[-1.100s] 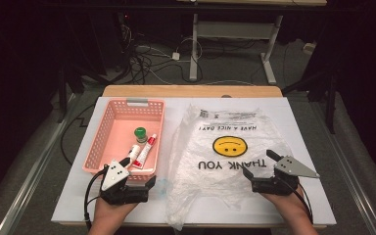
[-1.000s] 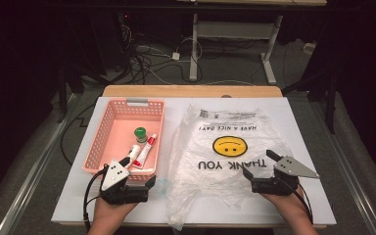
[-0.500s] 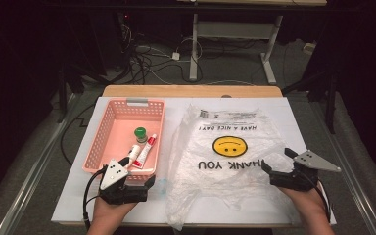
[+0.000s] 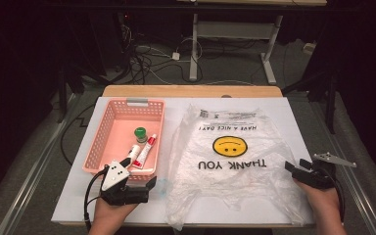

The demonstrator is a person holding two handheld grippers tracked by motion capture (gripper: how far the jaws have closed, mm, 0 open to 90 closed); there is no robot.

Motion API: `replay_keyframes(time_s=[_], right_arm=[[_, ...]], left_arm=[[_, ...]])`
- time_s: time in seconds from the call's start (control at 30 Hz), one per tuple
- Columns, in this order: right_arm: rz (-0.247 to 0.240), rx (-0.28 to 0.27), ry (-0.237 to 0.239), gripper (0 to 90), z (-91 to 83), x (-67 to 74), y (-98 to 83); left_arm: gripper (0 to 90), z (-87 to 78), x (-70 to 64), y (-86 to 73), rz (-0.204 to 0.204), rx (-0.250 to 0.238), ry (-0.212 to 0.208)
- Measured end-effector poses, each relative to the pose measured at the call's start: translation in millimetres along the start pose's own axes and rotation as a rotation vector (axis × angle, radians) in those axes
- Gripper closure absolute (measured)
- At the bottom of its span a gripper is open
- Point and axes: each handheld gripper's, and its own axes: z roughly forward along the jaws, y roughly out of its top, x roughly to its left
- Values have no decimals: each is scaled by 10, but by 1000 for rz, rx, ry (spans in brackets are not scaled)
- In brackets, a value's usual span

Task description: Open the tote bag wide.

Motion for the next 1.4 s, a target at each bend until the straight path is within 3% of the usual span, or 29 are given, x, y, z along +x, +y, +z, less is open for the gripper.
replay_keyframes(time_s=[0.1, 0.2, 0.27, 0.3, 0.33, 0.37, 0.4, 0.47, 0.57, 0.7, 0.8, 0.83, 0.93, 1.0, 1.13, 1.2, 1.3, 1.4], right_arm=[[3, -10, 15, 465, -5, -6, -2], [11, 13, 17, 544, 13, -12, -4], [-9, 47, 21, 647, 41, 3, 1], [-9, 47, 21, 647, 41, 3, 1], [-26, 58, 25, 702, 51, 17, 2], [-75, 74, 34, 812, 64, 66, 1], [-75, 74, 34, 812, 64, 66, 1], [-117, 75, 41, 900, 64, 100, -5], [-135, 77, 65, 900, 0, 164, -47], [-177, 99, 88, 900, -205, 290, -203], [-180, 94, 105, 884, -291, 314, -294], [-176, 78, 123, 788, -355, 326, -322], [-173, 42, 134, 729, -415, 341, -272], [-187, -14, 149, 707, -467, 380, -190], [-202, -31, 158, 658, -424, 378, -100], [-195, -59, 141, 613, -390, 322, 37], [-196, -72, 125, 582, -340, 282, 157], [-191, -36, 132, 586, -166, 198, 345]], left_arm=[[0, 6, -4, -4, 2, 3, 0], [0, 16, -14, -11, 4, 9, -3], [0, 16, -22, -11, 8, 9, -3], [0, 14, -24, -11, 9, 9, -2], [0, 12, -24, -10, 10, 9, -2], [0, 11, -22, -11, 8, 8, -2], [0, 11, -20, -11, 6, 6, -4], [0, 15, -21, -14, 2, 3, -5], [0, 16, -30, -12, 9, 8, -10], [0, -3, -16, -8, -27, 1, -41], [0, -16, -6, -9, -26, 10, -44], [0, -13, -6, -9, -21, 18, -43], [0, -5, -11, -8, -18, 41, -29], [0, -14, -13, -12, -26, 48, -29], [0, 1, 20, -9, -64, 54, -53], [0, 7, 26, -5, -68, 52, -64], [0, 2, 28, -1, -68, 47, -70], [0, -4, 30, 7, -61, 24, -38]])
